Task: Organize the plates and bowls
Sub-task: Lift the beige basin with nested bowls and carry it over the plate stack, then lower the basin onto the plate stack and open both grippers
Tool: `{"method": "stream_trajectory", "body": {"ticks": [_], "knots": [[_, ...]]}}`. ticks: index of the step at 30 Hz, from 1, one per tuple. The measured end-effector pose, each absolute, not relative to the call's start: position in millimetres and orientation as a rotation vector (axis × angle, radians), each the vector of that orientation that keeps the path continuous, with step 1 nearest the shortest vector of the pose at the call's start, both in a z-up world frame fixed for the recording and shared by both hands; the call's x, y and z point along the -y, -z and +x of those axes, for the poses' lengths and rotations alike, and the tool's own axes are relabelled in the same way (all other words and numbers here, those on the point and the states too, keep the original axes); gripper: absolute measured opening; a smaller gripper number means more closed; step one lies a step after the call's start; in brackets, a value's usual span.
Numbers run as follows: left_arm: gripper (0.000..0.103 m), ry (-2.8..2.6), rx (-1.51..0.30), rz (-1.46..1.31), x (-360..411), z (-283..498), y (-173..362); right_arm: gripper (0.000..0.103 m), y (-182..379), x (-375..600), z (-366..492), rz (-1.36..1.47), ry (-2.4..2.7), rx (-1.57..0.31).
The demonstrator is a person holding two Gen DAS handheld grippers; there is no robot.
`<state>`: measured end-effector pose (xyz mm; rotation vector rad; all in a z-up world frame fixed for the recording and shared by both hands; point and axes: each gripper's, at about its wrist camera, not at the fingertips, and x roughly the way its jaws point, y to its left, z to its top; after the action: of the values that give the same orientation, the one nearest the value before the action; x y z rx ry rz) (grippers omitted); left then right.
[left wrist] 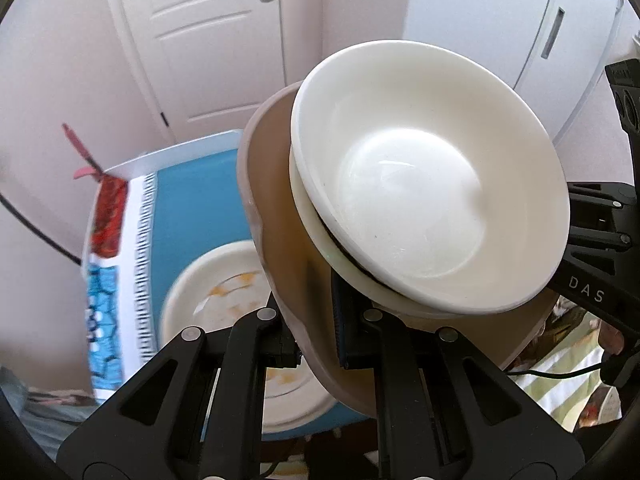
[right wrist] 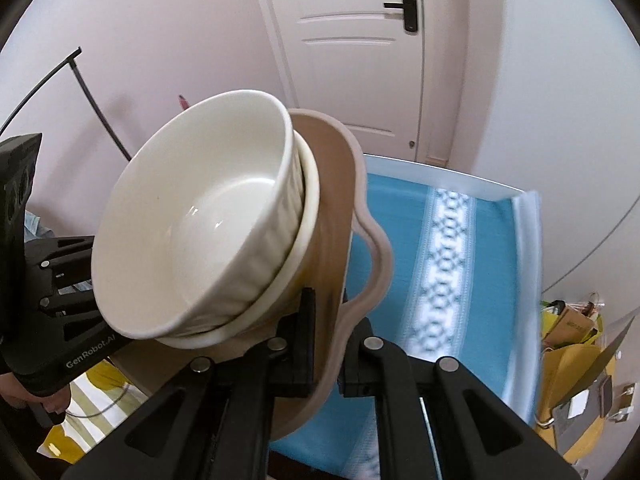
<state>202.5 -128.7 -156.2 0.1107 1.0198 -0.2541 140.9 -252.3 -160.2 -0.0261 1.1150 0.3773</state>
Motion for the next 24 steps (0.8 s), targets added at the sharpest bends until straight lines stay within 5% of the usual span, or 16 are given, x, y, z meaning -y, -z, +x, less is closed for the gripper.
{"method": "stream_trajectory", "body": {"ticks": [10, 24], "knots": [[0.009, 0.284, -1.099, 0.134, 31.5, 197.6, 189.9, 0.008, 188.2, 163.6, 132.8, 0.031, -0.337, -1.183], [0.009, 0.305, -1.174, 0.149, 16.5, 206.0, 257.1, 0.008, 247.4, 143.6, 124.0, 0.068, -0.263, -1.241]]}}
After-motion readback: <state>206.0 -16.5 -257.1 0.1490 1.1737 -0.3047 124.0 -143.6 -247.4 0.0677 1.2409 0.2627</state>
